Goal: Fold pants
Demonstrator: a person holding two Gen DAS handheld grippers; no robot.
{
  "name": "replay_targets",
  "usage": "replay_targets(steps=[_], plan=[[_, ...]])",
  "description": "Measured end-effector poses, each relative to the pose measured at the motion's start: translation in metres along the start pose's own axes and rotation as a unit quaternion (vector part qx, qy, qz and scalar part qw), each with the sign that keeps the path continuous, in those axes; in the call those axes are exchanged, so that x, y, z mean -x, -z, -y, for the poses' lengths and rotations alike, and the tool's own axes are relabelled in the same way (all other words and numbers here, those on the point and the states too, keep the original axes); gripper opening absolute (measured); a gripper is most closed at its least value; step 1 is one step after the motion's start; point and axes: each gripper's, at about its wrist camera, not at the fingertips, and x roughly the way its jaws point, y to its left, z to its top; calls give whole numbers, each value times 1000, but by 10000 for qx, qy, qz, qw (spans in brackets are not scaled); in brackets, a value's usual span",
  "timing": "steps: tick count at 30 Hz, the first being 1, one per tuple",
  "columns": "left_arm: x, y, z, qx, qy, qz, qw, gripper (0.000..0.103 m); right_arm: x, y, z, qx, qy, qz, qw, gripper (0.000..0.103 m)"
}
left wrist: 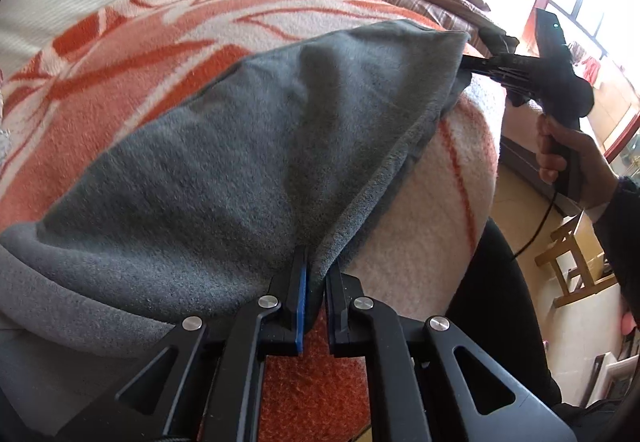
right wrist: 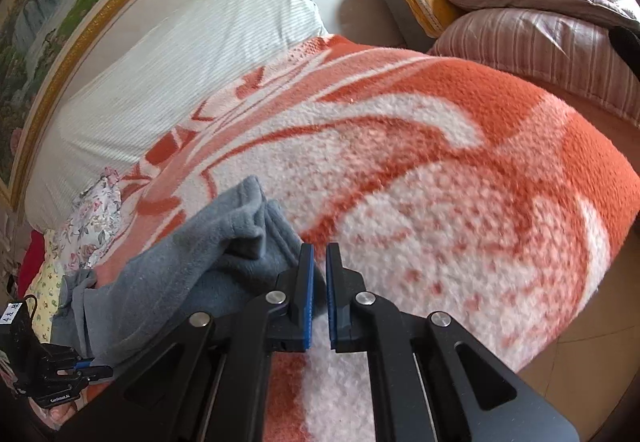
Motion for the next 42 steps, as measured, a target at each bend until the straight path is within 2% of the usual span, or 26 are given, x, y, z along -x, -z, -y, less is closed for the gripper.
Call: replay_targets(steps=[4,6,8,10,13,14,15,18,22,26,29,32,36,42], plan=[[3,0,-3,39,112,27,9999,13,15,5,-18,46,124,189,9997,8],[9,1,-3,56,158,35,9999,22,23,7,-31,142,234,344,9990,8],[18,3,-6,80,112,131,9998,38,31,7,-48,262,197,476,9983,8],[30,6,-10,129,63,248,9996,44,35,7,-67,414,104,565,9975,10],[49,13,-28,310,-95,400,9987,46,28,9,-100,623,-183,444,9969,28],[56,16,-37,412,-145,446,9981,46,23,11,-113,693,-329,372,9964,45],[62,18,-47,529,-199,483,9972,46,20,13,-125,761,-444,333,9956,57],[83,29,-86,927,-480,607,9927,46,4,23,-170,1026,-860,129,9909,58],[111,44,-146,1425,-1059,753,9812,47,-28,39,-225,1226,-1357,-279,9827,58],[139,60,-204,1987,-1528,937,9635,52,-56,55,-275,1457,-1707,-658,9723,58],[154,69,-237,2241,-1889,998,9509,57,-71,66,-306,1629,-1889,-872,9645,58],[167,75,-265,2423,-2183,1064,9393,57,-85,75,-330,1731,-2050,-1061,9575,58],[179,78,-295,2635,-2362,1140,9283,58,-100,82,-356,1845,-2184,-1247,9501,58],[178,73,-325,2852,-2495,1087,9190,58,-117,90,-386,2082,-2244,-1429,9412,58]])
